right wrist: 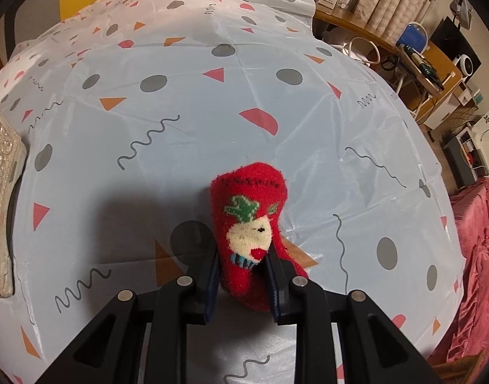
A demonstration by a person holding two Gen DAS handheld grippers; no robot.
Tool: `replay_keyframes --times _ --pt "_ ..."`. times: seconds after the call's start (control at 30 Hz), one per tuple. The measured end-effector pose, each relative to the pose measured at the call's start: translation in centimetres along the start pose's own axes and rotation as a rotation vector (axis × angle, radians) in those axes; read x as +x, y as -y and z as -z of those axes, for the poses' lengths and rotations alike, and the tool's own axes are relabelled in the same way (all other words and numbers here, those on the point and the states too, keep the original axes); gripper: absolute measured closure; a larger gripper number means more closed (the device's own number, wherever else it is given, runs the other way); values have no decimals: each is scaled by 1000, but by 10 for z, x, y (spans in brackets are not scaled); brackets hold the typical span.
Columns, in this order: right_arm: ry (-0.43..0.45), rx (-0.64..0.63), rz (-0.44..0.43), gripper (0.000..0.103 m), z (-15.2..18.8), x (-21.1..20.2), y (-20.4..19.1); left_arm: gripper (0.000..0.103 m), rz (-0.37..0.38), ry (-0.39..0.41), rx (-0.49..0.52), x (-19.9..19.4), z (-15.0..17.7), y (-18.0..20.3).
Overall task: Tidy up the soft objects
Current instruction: 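Drop the Tempo pack into the gold tray with the left tool while the right holds the sock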
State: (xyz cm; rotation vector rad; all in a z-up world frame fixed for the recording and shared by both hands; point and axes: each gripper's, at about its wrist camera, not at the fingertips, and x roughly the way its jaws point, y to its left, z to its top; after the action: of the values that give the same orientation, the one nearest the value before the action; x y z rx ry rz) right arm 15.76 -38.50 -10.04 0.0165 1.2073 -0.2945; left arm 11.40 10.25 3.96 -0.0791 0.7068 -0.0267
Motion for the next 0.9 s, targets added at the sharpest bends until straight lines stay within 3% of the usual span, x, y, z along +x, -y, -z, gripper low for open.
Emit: replay_keyframes --times 0.47,0.57,0.63,0.73,0.9 --pt "7 -7 100 82 -1 -3 -25 37 -127 -150 -146 61 40 -94" --pt "10 -10 104 82 0 -4 -26 24 -85 -167 -199 62 43 -113" --pt "11 -7 101 82 1 -4 -26 9 -78 -167 -212 60 44 -121" --pt "16 -7 99 82 2 -4 -25 6 -83 -168 -234 54 45 -130" --pt "22 -1 85 82 3 -3 -20 0 -127 -84 -252 20 49 -142"
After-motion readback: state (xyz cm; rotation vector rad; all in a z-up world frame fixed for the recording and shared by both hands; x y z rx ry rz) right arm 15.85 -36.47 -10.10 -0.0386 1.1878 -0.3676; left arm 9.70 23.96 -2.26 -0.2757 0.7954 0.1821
